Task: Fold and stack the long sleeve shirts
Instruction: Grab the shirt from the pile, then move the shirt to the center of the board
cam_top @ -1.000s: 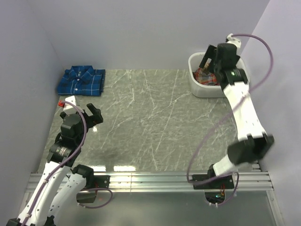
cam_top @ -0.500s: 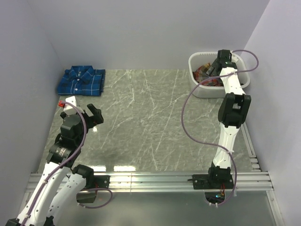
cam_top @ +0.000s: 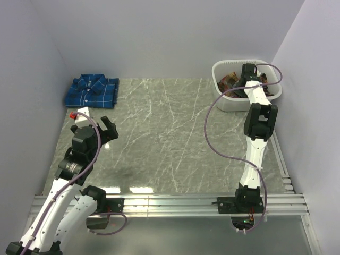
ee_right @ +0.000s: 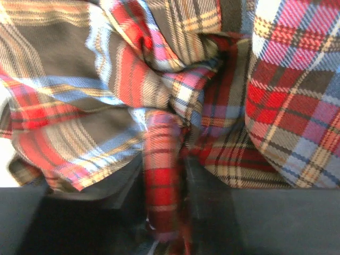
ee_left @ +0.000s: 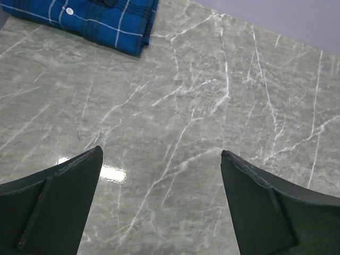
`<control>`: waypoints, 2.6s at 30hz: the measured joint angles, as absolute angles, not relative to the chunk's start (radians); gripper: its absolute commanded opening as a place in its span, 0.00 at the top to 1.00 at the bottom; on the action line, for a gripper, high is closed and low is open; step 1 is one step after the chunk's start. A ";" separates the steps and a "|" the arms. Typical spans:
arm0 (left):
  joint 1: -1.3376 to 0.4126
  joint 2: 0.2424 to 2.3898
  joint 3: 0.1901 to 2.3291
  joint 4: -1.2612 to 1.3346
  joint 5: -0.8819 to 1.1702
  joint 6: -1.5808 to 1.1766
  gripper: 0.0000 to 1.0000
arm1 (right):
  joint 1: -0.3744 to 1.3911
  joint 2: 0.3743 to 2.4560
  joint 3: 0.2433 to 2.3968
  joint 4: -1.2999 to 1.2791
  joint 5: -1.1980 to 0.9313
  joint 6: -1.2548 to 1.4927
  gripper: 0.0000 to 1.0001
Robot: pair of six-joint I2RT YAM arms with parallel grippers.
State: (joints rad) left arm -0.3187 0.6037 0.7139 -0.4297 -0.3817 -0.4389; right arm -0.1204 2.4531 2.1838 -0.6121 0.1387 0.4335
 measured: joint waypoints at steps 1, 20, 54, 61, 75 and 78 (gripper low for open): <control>-0.319 0.607 0.714 -0.430 -0.382 -0.439 0.01 | -0.121 2.453 2.184 -0.603 0.129 0.428 1.00; -0.319 0.619 0.713 -0.427 -0.383 -0.439 0.01 | -0.083 2.031 2.055 -0.305 0.146 0.328 1.00; -0.319 0.447 0.706 -0.430 -0.472 -0.453 0.01 | 0.746 1.600 2.056 0.124 -0.347 0.217 1.00; -0.319 0.371 0.689 -0.430 -0.547 -0.469 0.01 | 0.858 1.756 2.061 0.148 -0.397 0.346 1.00; -0.317 0.392 0.669 -0.390 -0.521 -0.461 0.01 | 0.593 1.554 1.426 0.051 -0.052 0.691 0.51; -0.316 0.450 0.669 -0.385 -0.480 -0.457 0.01 | 0.474 1.549 1.280 -0.060 0.063 0.720 0.23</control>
State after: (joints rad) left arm -0.3157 0.4496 0.6689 -0.3847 -0.4797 -0.4568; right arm 0.4744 1.5490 1.2800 -0.0597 0.0628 0.7197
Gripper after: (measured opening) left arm 0.994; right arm 0.675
